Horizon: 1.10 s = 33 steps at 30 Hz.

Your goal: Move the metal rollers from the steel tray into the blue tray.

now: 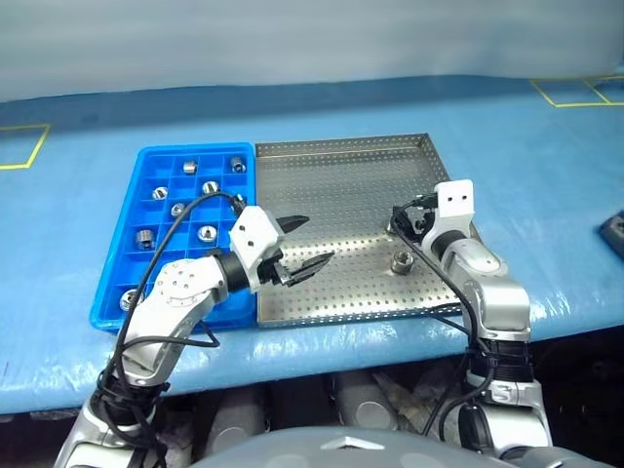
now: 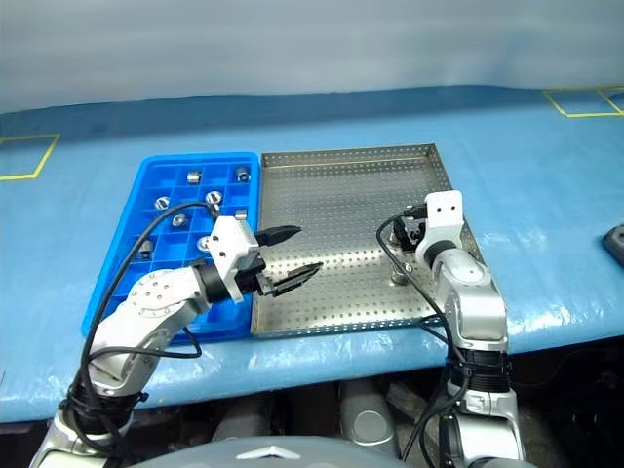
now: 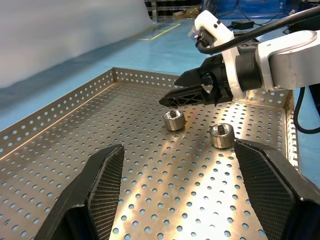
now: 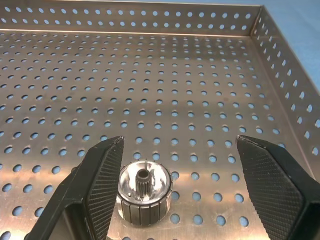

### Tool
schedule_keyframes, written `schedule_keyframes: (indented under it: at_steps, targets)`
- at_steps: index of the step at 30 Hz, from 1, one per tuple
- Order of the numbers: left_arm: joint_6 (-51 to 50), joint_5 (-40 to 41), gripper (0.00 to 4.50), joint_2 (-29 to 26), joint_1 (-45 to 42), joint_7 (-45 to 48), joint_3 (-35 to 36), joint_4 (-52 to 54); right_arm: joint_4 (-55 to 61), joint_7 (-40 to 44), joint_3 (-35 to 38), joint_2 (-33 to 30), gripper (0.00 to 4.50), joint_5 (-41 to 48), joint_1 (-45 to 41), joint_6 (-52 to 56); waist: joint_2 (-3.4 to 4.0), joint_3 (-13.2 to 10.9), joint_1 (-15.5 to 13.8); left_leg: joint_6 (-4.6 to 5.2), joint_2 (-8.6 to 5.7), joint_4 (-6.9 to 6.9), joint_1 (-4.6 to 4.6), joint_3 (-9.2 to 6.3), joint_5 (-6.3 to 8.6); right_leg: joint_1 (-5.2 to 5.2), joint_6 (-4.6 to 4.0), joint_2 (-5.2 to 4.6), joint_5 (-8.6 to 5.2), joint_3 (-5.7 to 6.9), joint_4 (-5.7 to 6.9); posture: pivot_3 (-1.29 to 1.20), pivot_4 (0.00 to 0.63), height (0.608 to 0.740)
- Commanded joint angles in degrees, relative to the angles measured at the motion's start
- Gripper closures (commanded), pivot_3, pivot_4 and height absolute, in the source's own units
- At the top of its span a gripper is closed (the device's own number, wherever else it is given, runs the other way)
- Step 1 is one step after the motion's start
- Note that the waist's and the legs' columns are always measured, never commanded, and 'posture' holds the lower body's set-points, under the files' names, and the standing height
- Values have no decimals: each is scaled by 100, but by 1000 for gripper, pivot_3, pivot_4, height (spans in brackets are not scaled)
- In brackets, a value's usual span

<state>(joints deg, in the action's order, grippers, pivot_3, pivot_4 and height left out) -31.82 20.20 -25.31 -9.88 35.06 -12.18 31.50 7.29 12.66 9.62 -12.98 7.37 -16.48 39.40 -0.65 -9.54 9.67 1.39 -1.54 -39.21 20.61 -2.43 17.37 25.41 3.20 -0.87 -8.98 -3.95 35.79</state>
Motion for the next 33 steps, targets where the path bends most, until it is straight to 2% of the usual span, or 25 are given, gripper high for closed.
schedule_keyframes:
  at_steps: [1, 14, 18, 22, 29, 33]
  targets:
    - [145, -20, 688, 4, 32, -13, 36, 162, 56, 18, -37, 53, 728, 142, -47, -8, 0, 0, 16, 0, 1, 0, 0, 0, 0, 0, 0, 2, 0, -2, 0, -169, 150, 740]
    - [146, -41, 688, -70, 232, -156, 147, 300, -357, 15, -243, 116, 728, 224, -115, 31, -1, 0, -29, 0, 5, 1, 0, 0, 0, 2, 4, 12, 1, -13, 0, -130, 150, 740]
    - [147, -35, 688, -96, 251, -176, 161, 318, -488, -105, -192, 119, 1590, 220, -163, 11, -1, 0, -73, 0, 5, 1, -1, 0, 0, 2, 4, 12, 1, -14, 0, -129, 150, 740]
    - [144, -34, 688, -114, 250, -180, 185, 317, -462, -129, -215, 87, 2801, 203, -164, 2, -1, 0, -114, 0, 5, 1, -1, 1, 0, 2, 4, 13, 1, -14, -1, -129, 150, 740]
    - [120, -15, 688, -165, 275, -189, 237, 339, -179, -98, -284, 68, 2799, 242, -208, -91, -1, -1, -128, 0, 5, 1, -1, 2, 0, 2, 5, 14, 1, -15, -1, -130, 150, 740]
    - [45, 22, 688, -368, 546, -272, 589, 542, 249, 234, -542, 55, 2799, 404, -402, -120, 1, -3, -93, 0, 12, 3, 0, 8, 1, 11, 5, 18, 1, -21, 0, -99, 150, 740]
